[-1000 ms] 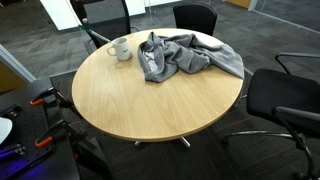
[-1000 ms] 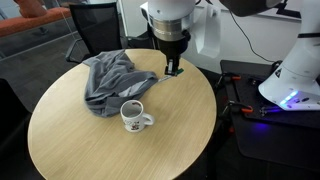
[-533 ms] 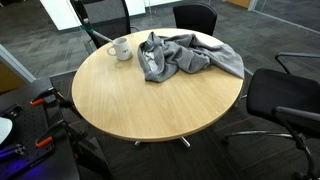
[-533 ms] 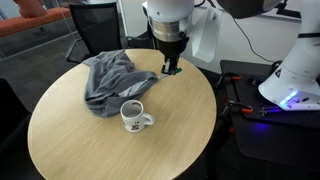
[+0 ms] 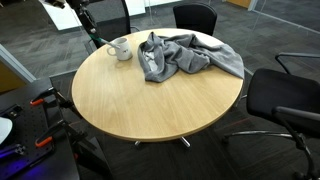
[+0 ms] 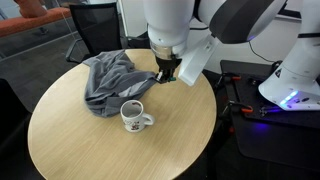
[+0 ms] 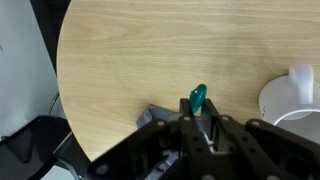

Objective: Take the pen out of the mug and put it on the bottle

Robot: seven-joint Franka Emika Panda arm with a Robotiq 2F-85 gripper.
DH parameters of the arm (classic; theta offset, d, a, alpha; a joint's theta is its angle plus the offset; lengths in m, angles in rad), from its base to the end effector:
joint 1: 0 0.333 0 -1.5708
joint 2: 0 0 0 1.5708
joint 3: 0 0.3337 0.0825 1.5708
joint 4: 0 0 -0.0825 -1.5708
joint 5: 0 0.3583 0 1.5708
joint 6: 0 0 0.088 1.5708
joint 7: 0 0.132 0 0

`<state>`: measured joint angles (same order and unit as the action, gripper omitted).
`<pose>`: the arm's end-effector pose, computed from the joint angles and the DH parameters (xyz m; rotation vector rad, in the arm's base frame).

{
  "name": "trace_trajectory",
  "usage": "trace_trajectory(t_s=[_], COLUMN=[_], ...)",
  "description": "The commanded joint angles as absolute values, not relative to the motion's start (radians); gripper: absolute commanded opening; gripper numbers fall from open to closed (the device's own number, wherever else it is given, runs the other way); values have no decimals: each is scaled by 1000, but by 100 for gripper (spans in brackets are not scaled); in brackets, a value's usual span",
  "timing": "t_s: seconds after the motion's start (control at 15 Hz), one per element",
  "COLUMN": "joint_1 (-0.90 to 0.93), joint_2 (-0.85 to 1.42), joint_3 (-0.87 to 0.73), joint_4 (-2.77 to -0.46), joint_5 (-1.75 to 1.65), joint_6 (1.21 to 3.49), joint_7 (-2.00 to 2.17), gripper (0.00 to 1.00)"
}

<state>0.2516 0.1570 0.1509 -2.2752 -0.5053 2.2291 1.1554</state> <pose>0.4641 0.1711 0.2890 2.7046 -0.5480 0.1448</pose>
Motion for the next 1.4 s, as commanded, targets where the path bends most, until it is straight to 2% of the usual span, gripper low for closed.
trace_trajectory(t_s=[0.0, 0.47, 1.13, 1.2, 1.33], joint_1=[261, 291, 307, 308, 312], joint_2=[203, 341, 475, 481, 485], joint_3=[127, 89, 50, 49, 47], joint_4=[-2304, -2283, -2228, -2223, -2216], joint_5=[-570, -675, -652, -648, -644], joint_6=[2321, 2377, 2414, 2413, 2413], joint_7=[1285, 1500, 1511, 1509, 1506], gripper=[4, 4, 5, 41, 42])
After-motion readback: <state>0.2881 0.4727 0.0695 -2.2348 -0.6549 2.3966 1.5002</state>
